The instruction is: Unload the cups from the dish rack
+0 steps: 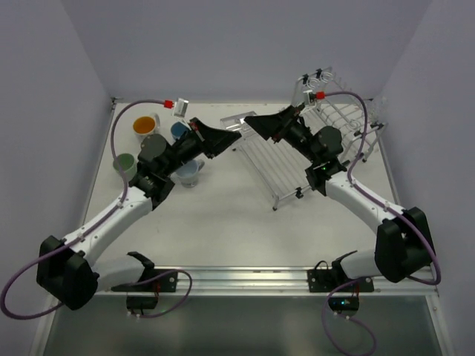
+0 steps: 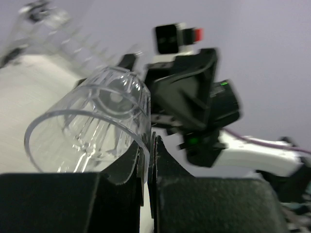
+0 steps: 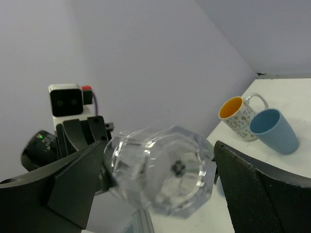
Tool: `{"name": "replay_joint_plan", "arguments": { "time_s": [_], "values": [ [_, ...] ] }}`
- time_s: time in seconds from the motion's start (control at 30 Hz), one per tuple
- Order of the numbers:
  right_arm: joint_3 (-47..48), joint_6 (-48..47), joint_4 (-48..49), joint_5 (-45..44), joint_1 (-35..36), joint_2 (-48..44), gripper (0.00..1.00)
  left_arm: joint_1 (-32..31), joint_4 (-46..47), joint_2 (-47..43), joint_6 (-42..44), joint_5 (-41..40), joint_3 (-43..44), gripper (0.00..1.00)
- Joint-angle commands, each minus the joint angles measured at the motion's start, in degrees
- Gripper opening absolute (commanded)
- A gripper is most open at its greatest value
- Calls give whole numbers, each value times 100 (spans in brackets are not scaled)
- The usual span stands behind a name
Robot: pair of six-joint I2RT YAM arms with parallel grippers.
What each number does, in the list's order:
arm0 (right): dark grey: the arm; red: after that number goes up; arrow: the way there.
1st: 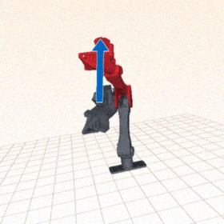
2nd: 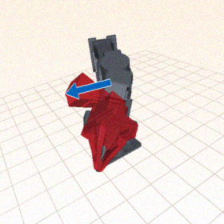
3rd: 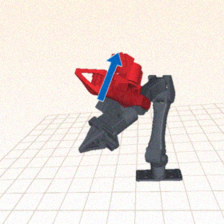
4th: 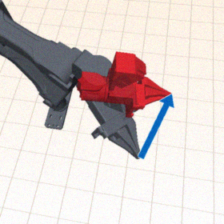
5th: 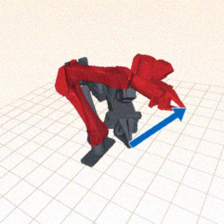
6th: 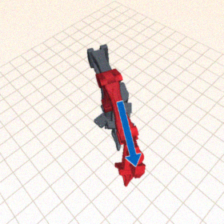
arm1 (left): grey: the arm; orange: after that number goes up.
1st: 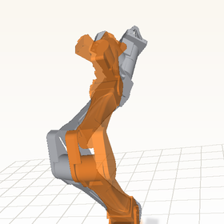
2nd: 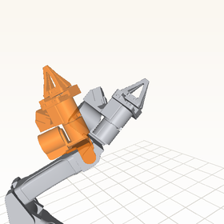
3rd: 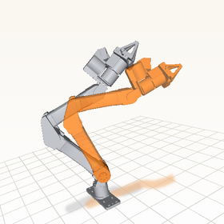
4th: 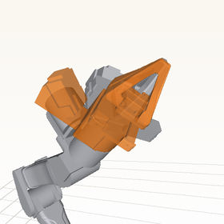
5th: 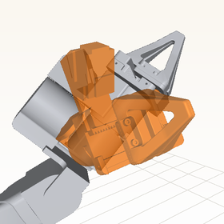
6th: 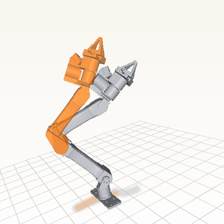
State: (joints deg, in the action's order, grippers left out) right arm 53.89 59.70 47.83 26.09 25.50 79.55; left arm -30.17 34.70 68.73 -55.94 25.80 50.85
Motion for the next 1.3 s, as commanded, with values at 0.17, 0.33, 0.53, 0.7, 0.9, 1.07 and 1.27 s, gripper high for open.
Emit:
{"name": "replay_joint_plan", "arguments": {
  "time_s": [0.17, 0.33, 0.53, 0.7, 0.9, 1.07, 1.27],
  "values": [
    [-63, -1143, -765, -104, -308, -492, 99, 29, -6489, -229, 3141, -1928, 1980, 0],
    [552, -1882, -2064, -51, -440, -607, 99, -163, -8548, 395, 3555, -2412, 2473, 0],
    [763, -2261, -2515, -209, -432, -695, 99, -744, -9533, 984, 3581, -3362, 2623, 0],
    [799, -2200, -2507, -43, -432, -634, 99, -815, -9535, 1677, 3818, -3363, 2588, 0],
    [843, -2208, -2542, -7, -431, -616, 99, -850, -9350, 2258, 4047, -3239, 2667, 0],
    [816, -2261, -2595, -77, -440, -686, 99, -867, -9253, 2505, 4126, -3336, 2527, 0],
    [799, -2419, -2735, -244, -431, -809, 99, -876, -9139, 2663, 4214, -3556, 2272, 11]
  ]
}}
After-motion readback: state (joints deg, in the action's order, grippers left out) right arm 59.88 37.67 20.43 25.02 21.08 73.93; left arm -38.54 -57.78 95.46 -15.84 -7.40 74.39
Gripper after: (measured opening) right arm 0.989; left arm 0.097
